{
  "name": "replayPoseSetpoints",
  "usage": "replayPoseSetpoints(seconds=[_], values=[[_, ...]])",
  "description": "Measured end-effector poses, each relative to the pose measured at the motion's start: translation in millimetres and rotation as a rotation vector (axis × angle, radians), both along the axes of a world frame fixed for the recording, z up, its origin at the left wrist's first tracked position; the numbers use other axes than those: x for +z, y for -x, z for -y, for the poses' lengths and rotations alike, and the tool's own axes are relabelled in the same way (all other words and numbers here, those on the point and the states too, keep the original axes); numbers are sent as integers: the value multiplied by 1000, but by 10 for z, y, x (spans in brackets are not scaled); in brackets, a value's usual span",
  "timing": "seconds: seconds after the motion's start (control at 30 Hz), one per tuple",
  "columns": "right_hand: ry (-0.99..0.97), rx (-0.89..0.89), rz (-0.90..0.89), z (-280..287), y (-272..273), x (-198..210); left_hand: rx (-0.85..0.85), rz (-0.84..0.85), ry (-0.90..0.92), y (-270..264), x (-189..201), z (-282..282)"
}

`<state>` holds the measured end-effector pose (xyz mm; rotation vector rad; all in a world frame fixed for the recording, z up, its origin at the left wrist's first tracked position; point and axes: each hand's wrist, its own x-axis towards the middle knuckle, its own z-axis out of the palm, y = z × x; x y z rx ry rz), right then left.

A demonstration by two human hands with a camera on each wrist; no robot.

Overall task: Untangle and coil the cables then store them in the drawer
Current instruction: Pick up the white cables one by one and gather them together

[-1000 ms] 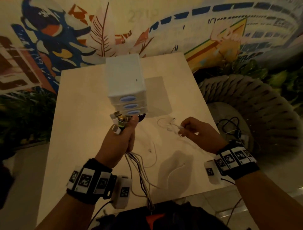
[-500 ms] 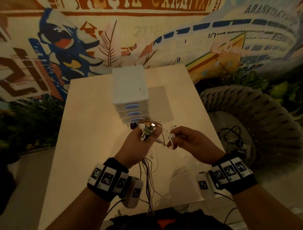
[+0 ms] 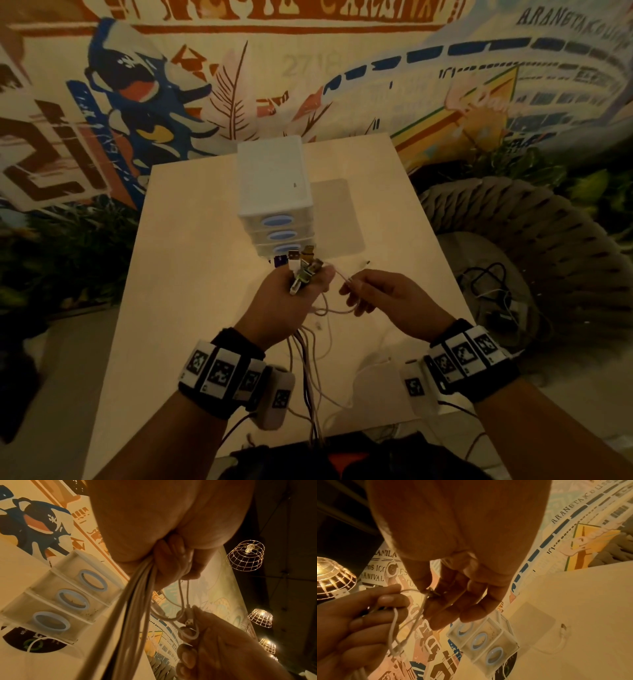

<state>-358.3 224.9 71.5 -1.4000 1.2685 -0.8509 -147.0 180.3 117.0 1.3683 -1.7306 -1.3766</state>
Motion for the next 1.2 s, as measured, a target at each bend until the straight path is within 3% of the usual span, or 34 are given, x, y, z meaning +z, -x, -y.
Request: replayPoseSetpoints(seconds=[0.07,0.2,0.37,0.6,0.73,0.93,1.2], values=[[-27,-36,53,11,23,-44,0,-21,-22,-21,-23,3],[-67,-168,74,-4,110,-206,69,-236,-120,-84,-42,46],[-125,-258,-183,-30,279,-519,114,-353,-128,-142,19,101],[-291,34,-446,-160,489,-875,217,-459,-72,-201,99,149],[-282,87,-479,-338,621,-1003,221,-421,-5,-217,104,161],[-255,81,-514,-690,614,-899,274,-526,-61,-180,130,176],[-277,139,-449,-1008,473,-857,307,-453,85,-219,229,306]])
